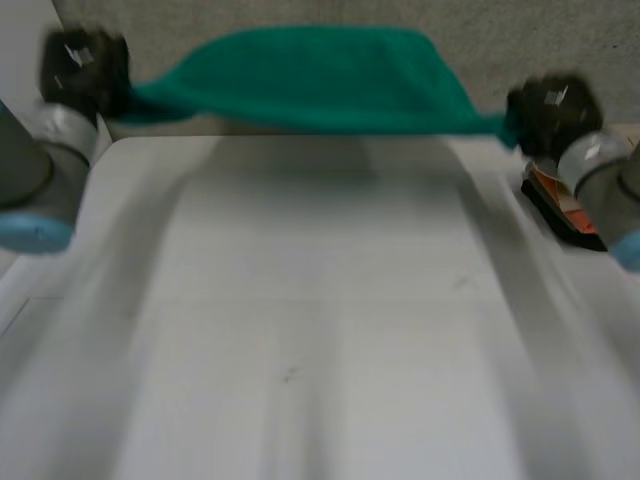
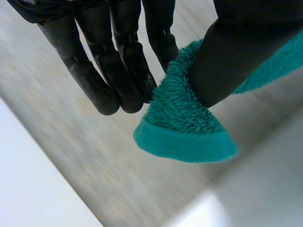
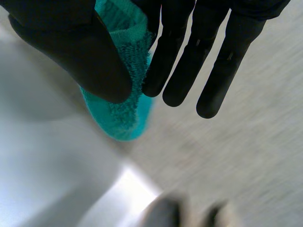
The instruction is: Fold the laundry.
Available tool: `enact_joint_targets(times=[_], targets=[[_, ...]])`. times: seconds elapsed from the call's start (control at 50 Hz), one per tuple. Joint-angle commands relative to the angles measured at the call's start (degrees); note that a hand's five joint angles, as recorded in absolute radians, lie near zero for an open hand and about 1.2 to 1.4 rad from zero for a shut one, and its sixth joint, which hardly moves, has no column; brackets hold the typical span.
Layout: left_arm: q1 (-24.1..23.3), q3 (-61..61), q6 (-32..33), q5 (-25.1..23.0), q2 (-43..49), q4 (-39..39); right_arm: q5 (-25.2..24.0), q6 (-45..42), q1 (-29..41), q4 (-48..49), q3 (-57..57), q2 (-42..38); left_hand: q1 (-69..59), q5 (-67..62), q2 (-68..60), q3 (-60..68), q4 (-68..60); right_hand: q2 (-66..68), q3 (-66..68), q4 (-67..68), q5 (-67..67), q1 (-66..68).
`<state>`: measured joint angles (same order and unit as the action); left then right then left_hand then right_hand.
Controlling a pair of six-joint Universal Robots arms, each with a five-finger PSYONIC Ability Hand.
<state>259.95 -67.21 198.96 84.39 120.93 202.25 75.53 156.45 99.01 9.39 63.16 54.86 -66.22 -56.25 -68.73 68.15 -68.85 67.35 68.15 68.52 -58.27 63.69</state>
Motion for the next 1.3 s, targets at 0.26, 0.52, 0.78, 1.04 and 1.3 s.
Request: enact_joint_targets(times=[0.26, 0.52, 0.78, 1.04, 1.3], targets=[[0.29, -12.68, 13.56, -2.21, 2.29, -14.69, -4.08, -13.11, -3.91, -13.34, 11.72, -3.10, 25.03, 25.06, 27.54, -26.96, 27.66, -10.72, -11.52, -11.88, 11.63, -7.05], [0.99, -12.24, 14.97, -2.21, -0.35, -18.12, -3.55, -9.94, -4.18, -22.40, 11.99, 0.68, 35.15, 35.18, 37.66, -37.08, 37.78, -29.26, -30.06, -30.42, 30.18, -25.59], [1.43, -13.56, 17.87, -2.65, 0.45, -20.14, -0.56, -10.38, -2.07, -17.67, 14.45, -2.30, 37.68, 37.71, 40.18, -39.61, 40.30, -29.93, -30.74, -31.10, 30.85, -26.27], [2.40, -17.95, 16.99, -4.49, -3.07, -22.96, 0.41, -10.65, -1.54, -0.44, 20.16, -1.95, 39.02, 39.05, 41.53, -40.95, 41.65, 12.65, 11.85, 11.48, -11.73, 16.31], [2.57, -23.67, 18.04, -6.52, -3.95, -22.96, 0.58, -9.59, -1.54, -0.16, 21.31, -1.34, 33.99, 34.02, 36.50, -35.92, 36.62, 12.65, 11.85, 11.48, -11.73, 16.31]])
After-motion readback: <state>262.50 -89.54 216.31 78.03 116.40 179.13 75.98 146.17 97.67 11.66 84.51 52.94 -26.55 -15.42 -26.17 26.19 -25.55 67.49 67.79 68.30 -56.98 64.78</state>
